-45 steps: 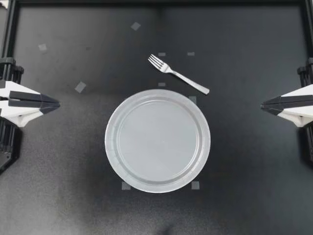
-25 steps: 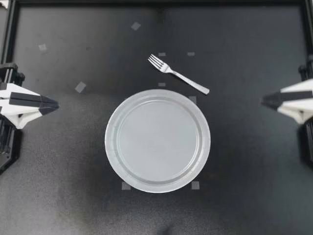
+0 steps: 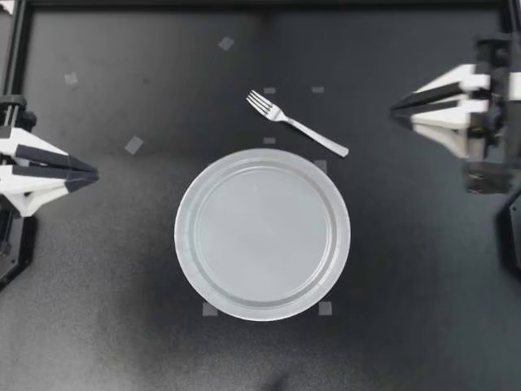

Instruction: Pick up the fork and place it on the plate.

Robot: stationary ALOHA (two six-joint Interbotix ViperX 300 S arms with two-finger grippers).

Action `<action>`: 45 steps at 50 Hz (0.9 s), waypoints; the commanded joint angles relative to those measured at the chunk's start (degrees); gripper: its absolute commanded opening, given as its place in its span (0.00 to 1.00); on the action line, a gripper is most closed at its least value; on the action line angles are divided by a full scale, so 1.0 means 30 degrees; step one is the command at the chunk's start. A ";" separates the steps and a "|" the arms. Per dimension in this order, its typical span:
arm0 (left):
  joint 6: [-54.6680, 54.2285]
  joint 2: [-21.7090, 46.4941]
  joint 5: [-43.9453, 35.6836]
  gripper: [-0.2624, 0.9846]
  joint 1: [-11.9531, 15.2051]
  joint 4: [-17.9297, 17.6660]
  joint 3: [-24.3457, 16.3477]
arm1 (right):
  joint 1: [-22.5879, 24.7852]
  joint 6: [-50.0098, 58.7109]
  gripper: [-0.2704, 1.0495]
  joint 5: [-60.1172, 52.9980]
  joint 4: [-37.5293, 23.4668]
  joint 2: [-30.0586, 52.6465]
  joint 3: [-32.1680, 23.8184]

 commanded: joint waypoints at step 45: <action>-0.0059 0.1553 -0.1992 0.67 -0.0059 0.0000 0.2930 | -0.3574 0.0205 0.60 0.8027 -0.0703 1.8750 -1.0518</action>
